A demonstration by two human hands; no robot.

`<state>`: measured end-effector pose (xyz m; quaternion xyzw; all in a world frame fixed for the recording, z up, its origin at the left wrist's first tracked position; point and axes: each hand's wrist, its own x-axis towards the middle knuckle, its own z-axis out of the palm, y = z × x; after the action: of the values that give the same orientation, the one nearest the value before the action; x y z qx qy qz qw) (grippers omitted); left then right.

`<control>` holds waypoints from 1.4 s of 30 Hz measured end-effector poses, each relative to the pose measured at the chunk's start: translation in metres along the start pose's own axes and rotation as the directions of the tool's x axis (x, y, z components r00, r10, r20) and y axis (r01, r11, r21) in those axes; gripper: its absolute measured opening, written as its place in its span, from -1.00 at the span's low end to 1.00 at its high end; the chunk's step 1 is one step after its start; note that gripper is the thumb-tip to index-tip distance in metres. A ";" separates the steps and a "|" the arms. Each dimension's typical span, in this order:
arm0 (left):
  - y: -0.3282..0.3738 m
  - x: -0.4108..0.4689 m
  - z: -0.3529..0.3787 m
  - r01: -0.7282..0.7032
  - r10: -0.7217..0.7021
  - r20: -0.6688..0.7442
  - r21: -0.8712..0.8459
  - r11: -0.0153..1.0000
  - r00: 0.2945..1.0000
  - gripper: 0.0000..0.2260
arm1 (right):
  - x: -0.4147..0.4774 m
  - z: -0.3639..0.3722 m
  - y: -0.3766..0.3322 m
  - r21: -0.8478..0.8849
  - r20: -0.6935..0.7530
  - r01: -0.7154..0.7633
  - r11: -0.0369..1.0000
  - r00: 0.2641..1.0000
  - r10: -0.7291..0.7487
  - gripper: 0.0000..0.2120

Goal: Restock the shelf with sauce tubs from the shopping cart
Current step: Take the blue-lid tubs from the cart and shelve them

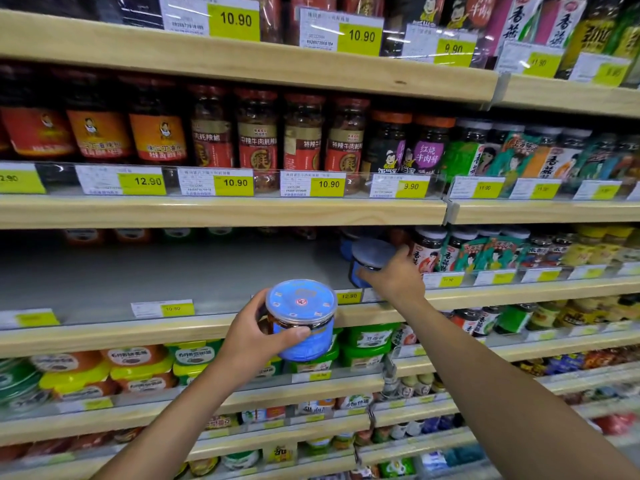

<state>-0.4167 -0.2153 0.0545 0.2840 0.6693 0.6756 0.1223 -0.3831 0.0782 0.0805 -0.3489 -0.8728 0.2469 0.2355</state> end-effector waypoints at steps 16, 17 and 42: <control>0.024 0.021 0.015 -0.055 0.056 0.044 -0.042 0.998 0.997 -0.35 | -0.043 -0.033 -0.002 0.039 -0.279 0.412 0.910 0.879 -0.386 -0.68; 0.025 0.026 0.020 -0.059 0.061 0.040 -0.050 0.997 0.997 -0.36 | -0.050 -0.036 -0.001 0.074 -0.319 0.448 0.891 0.857 -0.404 -0.69; 0.034 0.155 0.119 -0.161 0.106 0.221 0.252 0.954 0.970 -0.50 | -0.010 -0.041 0.032 0.473 -0.095 0.332 0.816 0.940 -0.328 -0.44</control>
<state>-0.4699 -0.0336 0.1146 0.4108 0.7174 0.5528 0.1050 -0.3371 0.1018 0.0907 -0.1240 -0.8296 0.4101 0.3580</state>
